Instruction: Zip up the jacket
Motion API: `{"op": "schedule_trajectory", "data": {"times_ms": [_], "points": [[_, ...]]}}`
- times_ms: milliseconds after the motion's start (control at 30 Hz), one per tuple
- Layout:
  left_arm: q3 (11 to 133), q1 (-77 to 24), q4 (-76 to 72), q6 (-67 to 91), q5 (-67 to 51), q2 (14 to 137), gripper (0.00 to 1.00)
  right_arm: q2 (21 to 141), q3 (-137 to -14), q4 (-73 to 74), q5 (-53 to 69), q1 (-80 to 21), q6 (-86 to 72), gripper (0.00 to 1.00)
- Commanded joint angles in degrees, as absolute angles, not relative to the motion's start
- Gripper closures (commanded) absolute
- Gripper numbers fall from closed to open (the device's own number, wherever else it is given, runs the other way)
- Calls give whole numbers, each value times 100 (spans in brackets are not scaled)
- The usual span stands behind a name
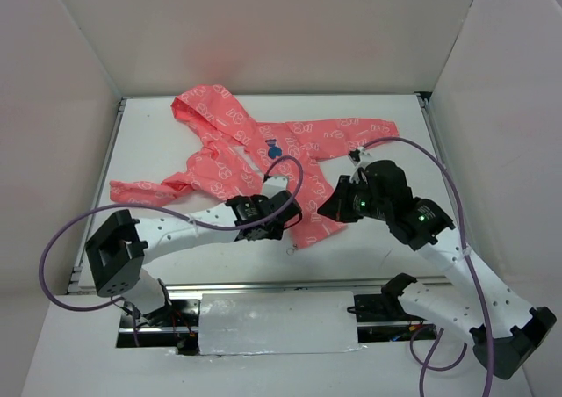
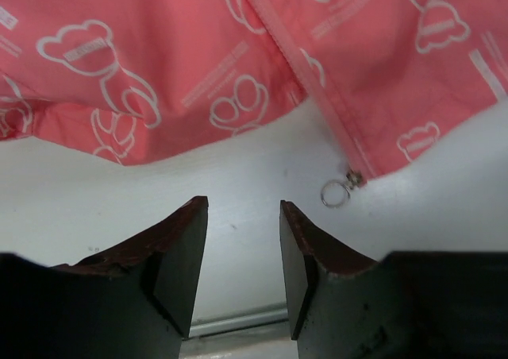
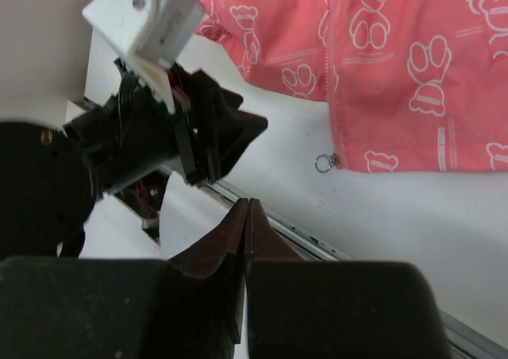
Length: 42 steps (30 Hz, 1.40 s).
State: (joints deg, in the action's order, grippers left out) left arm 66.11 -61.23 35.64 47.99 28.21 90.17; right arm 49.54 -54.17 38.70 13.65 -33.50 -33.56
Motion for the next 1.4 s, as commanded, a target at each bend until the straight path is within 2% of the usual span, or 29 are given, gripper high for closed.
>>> {"op": "schedule_trajectory", "data": {"times_ms": [0,333,567,700,967,1033,1100,1233,1300,1333,1367], "points": [[6320,-5758,3060,5124,2804,8982,45,4782,-5291,3542,1204,-3392,-3436,100],[6293,-5563,2488,5238,2584,9685,42,4579,-5177,3568,1353,-3384,-3472,100],[6214,-5484,2083,5352,2426,9914,33,4456,-5124,3560,1590,-3393,-3472,100],[6214,-5423,1951,5440,2531,10019,34,4342,-5019,3524,1644,-3384,-3516,100],[6082,-5361,1634,5651,2654,10326,52,4245,-4913,3480,1758,-3384,-3577,100],[6065,-5361,1600,5651,2654,10380,53,4201,-4939,3498,1696,-3393,-3577,100],[5986,-5361,1530,5643,2681,10371,63,4175,-4948,3498,1696,-3384,-3577,100],[5898,-5309,1424,5616,2716,10450,73,4157,-4922,3498,1740,-3384,-3595,100],[5871,-5309,1406,5625,2733,10520,81,4140,-4896,3489,1749,-3393,-3612,100],[5810,-5300,1398,5642,2733,10529,88,4131,-4878,3498,1749,-3401,-3612,100],[5766,-5309,1397,5660,2742,10486,100,4140,-4887,3515,1732,-3393,-3604,100]]}}
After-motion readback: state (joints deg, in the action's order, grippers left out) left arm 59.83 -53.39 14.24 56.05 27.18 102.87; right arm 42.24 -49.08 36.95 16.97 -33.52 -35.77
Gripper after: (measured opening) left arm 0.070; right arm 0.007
